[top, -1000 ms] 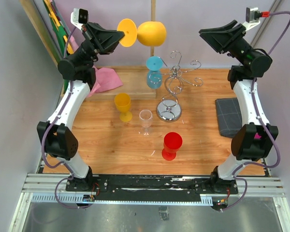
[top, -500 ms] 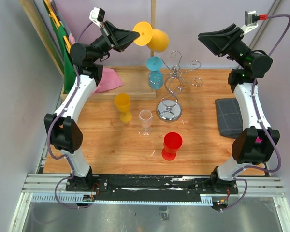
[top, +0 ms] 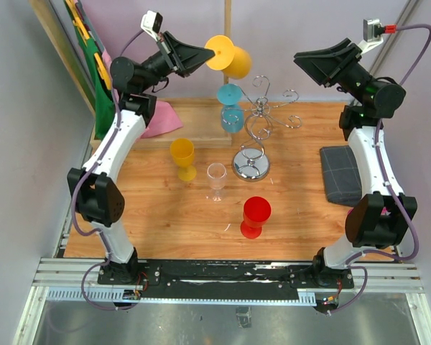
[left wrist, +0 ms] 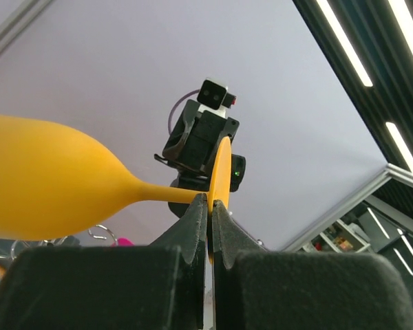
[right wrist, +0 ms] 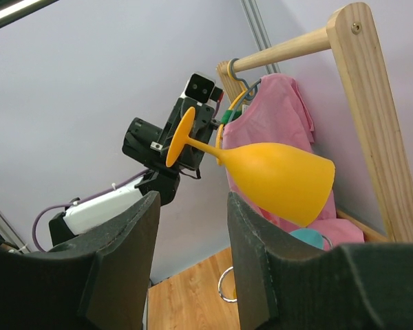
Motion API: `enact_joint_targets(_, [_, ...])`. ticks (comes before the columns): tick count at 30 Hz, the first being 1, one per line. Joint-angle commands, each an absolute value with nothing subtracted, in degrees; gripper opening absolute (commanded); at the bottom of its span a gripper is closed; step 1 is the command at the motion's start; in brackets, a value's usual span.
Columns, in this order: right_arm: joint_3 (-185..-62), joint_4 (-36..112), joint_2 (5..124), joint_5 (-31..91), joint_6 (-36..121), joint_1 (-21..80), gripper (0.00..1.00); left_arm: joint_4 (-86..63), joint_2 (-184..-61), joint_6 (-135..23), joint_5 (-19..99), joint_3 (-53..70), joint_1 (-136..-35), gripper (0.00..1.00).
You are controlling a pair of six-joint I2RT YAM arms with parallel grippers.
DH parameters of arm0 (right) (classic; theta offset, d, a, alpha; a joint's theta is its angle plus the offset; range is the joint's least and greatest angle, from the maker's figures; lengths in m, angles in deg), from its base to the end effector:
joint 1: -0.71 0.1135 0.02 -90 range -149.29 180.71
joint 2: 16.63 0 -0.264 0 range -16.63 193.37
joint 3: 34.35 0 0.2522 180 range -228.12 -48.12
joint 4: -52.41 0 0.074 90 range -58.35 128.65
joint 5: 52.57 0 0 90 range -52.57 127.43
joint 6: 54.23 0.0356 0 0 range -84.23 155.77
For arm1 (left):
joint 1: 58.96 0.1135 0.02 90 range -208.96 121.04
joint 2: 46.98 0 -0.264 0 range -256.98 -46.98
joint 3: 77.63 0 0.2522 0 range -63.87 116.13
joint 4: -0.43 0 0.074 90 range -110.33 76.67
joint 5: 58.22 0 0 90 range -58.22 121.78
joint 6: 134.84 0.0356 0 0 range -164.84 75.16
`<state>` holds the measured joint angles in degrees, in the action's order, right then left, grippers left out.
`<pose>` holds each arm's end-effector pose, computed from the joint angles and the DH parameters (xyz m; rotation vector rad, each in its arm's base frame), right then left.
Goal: Place the wine glass upside down on the wine glass rack
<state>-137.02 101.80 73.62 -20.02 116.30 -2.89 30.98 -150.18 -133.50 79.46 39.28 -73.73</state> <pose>0.3127 0.0104 0.5138 -0.4719 1.0946 1.4430 0.3757 -0.1263 0.4987 0.2125 1.2857 -1.9207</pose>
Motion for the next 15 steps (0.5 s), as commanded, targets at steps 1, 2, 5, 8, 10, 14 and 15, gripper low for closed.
enact_joint_targets(1, [-136.5, 103.6, 72.0, -20.6, 115.4, -3.8, 0.45, 22.9, -143.7, -124.4, 77.9, 40.0, -73.5, 0.0])
enact_joint_targets(2, [-136.4, 103.8, 71.9, -20.6, 115.4, -3.8, 0.45, 21.6, -142.6, -123.6, 77.2, 39.3, -73.2, 0.0])
enact_joint_targets(5, [-136.1, 104.5, 72.1, -20.4, 115.7, -3.8, 0.45, 20.8, -138.5, -123.5, 74.7, 35.0, -71.6, 0.0])
enact_joint_targets(8, [-135.6, 106.1, 72.4, -19.9, 116.7, -3.8, 0.45, 16.6, -134.9, -120.3, 73.0, 32.8, -70.1, 0.0])
enact_joint_targets(10, [-135.6, 107.0, 72.7, -19.7, 117.5, -3.8, 0.45, 8.0, -132.3, -115.5, 71.5, 32.7, -69.7, 0.0])
enact_joint_targets(14, [-135.8, 107.4, 72.8, -19.8, 117.9, -3.8, 0.46, 3.4, -127.4, -114.6, 69.9, 27.8, -68.3, 0.0])
enact_joint_targets(15, [-135.8, 107.3, 72.7, -19.7, 117.8, -3.8, 0.46, 2.6, -126.2, -114.8, 69.5, 26.2, -67.9, 0.0])
